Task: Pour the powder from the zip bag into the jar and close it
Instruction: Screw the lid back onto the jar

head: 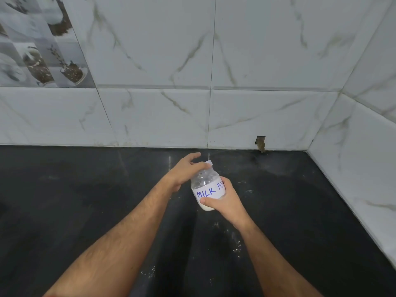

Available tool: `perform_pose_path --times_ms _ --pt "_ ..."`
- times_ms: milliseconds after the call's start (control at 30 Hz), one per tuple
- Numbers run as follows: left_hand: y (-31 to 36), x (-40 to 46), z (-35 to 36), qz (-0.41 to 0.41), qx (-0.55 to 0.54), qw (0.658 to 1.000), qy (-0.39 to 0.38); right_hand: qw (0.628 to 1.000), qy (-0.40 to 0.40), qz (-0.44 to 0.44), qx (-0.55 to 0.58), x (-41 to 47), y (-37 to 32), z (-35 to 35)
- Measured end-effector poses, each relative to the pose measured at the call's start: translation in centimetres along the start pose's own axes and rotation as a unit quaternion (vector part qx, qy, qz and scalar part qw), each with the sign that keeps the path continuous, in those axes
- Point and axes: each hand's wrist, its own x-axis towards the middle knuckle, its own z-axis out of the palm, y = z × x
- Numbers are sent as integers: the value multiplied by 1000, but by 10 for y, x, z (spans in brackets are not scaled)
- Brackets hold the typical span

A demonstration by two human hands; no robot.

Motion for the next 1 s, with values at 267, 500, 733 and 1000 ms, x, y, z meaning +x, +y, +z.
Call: perform_pose_path --times_ms 267,500,733,1000 --pt "25 -13 17 16 41 999 -23 997 -44 6 63 -4 -18 -21" --pt "27 -14 24 35 18 999 -5 981 -105 47 155 -9 -27 -33" --pt "17 -9 16 68 -46 997 9 984 -79 35 157 -7 -30 -34" --pt "6 -8 -2 50 -69 996 37 993 13 5 119 -4 -21 -37"
